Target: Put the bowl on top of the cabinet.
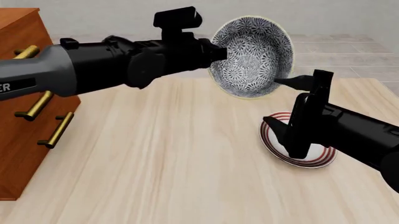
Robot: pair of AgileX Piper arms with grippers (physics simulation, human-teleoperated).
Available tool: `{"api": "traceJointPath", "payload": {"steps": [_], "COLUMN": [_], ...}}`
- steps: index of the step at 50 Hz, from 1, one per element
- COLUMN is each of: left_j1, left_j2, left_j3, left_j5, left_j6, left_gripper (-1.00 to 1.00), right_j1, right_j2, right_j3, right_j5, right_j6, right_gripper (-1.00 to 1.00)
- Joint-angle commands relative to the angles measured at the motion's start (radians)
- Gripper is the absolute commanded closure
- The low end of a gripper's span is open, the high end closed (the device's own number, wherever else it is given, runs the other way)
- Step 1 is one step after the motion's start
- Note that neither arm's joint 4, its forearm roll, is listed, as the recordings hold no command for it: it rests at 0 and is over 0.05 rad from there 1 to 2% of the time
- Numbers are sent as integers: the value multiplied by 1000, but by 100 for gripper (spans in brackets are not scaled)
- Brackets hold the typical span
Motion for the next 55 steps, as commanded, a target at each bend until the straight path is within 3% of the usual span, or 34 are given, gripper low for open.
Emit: {"api": "traceJointPath", "payload": {"steps": [1, 14, 23, 55], "left_j1": [60, 126, 151, 201], "left_j2": [4, -10, -50, -309], "left_j3": [16, 23, 41, 231], "left_j5": [-40, -61, -48, -67], "left_j6": [8, 33, 4, -75], "left_gripper": [100, 100, 100, 100], "right_j1": [0, 0, 0, 0], "right_j2": [0, 0, 0, 0], "right_j3": [0, 0, 0, 0], "right_j5": [0, 0, 0, 0], "right_j6": [0, 0, 0, 0], "right_gripper": [-100, -100, -100, -100]}}
